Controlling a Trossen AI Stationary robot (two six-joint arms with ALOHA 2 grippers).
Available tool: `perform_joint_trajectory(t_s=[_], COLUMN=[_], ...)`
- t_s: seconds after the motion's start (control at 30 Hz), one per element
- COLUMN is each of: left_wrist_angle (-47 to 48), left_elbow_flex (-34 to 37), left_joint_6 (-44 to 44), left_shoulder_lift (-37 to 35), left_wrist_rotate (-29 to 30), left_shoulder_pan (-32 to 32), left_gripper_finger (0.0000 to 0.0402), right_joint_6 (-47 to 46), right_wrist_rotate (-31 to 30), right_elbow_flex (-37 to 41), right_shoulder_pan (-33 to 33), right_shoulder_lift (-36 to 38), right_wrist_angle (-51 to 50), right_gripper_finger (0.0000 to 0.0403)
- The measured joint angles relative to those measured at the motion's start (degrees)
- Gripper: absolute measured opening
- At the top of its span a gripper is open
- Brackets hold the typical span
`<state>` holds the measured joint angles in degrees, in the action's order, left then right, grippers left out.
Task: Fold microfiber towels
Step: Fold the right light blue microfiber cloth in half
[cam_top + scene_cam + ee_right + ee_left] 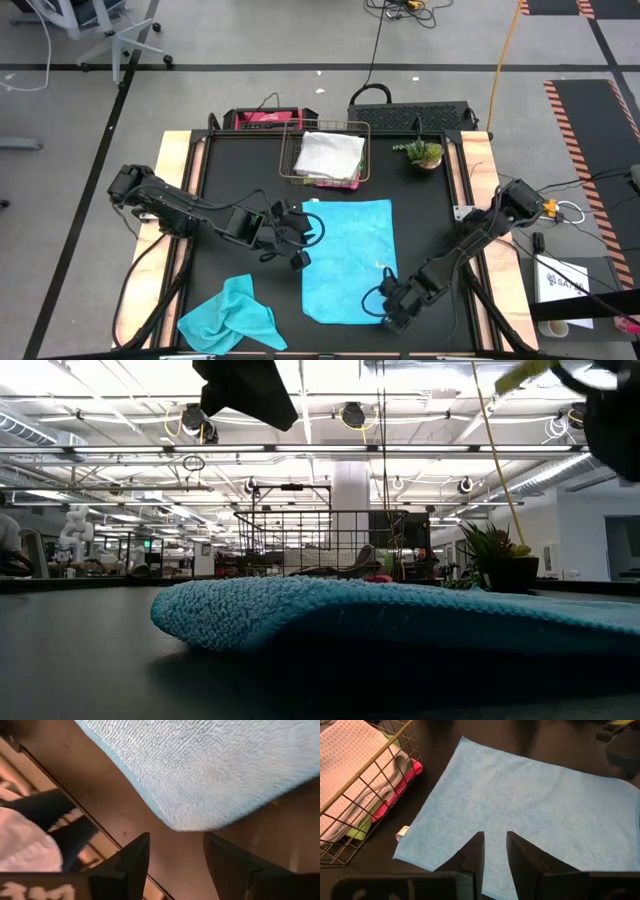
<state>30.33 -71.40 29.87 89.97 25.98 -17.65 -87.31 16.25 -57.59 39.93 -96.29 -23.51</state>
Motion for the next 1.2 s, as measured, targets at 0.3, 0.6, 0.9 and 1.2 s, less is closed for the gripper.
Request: perform_joint_trajectory(t_s=[0.3, 0.6, 0.9, 1.2], left_wrist_angle=[-0.02, -0.07, 0.0, 1.36], left_elbow_flex=[0.02, 0.02, 0.02, 0.04], left_joint_6=[-0.06, 0.11, -0.96, -0.98], left_shoulder_lift=[0.0, 0.0, 0.0, 0.0], left_wrist_rotate=[0.01, 0.02, 0.02, -0.26], left_shoulder_pan=[0.04, 0.04, 0.02, -0.17], left_gripper_finger=[0.0081, 0.0081, 0.0081, 0.0081], right_joint_6=[-7.39, -8.11, -8.0, -5.4], right_wrist_rotate=[0.49, -2.02, -2.33, -10.49], right_elbow_flex=[10.72, 12.81, 13.01, 13.1], right_shoulder_pan=[-0.19, -0.16, -0.49, -3.47], right_shoulder_lift=[0.36, 0.35, 1.43, 10.53], right_wrist_angle=[16.7, 17.53, 18.34, 18.73], right_gripper_finger=[0.0187, 0.0138, 0.0008, 0.0004])
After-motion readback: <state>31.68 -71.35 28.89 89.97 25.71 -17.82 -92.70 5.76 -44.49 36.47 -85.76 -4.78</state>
